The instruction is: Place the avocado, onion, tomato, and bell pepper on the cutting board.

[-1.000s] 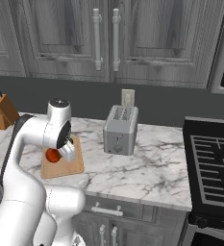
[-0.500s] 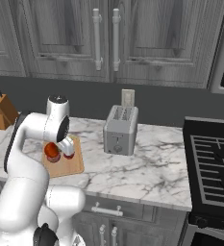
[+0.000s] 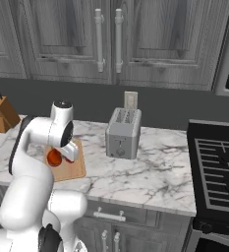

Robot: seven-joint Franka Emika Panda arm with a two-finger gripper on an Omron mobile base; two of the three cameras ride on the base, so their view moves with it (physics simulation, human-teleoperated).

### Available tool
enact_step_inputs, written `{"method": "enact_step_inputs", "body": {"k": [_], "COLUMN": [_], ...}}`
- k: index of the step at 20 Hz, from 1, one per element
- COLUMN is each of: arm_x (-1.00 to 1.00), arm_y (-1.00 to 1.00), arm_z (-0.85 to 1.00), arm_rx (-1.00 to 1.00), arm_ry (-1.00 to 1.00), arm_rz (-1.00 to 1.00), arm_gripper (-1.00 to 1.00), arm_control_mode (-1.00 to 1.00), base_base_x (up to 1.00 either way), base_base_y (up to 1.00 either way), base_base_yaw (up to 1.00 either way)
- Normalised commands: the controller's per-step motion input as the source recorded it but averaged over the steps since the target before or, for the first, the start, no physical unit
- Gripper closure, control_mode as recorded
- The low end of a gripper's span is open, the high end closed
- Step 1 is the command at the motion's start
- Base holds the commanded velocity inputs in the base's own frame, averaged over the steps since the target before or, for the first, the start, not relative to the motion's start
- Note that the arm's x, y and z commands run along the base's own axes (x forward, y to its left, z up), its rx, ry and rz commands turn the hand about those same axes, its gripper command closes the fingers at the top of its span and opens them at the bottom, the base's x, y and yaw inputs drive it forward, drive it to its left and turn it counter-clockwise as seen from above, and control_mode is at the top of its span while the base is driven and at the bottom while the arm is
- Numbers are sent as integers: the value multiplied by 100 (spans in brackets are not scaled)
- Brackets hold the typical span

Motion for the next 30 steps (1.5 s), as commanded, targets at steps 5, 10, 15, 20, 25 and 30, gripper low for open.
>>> {"method": "enact_step_inputs", "body": {"k": [5, 10, 15, 20, 25, 30], "arm_x": [1, 1, 3, 26, 31, 34], "arm_y": [0, 0, 5, 12, 5, 2], "arm_z": [-32, -29, -28, -26, -23, -20], "arm_rx": [0, 0, 0, 0, 0, 0], "arm_ry": [0, 0, 0, 0, 0, 0], "arm_rz": [6, 6, 5, 5, 6, 6], "arm_gripper": [100, 100, 100, 100, 100, 100], "arm_control_mode": [-100, -100, -100, -100, -100, -100], "base_base_x": [0, 0, 0, 0, 0, 0], "base_base_y": [0, 0, 0, 0, 0, 0], "base_base_yaw": [0, 0, 0, 0, 0, 0]}}
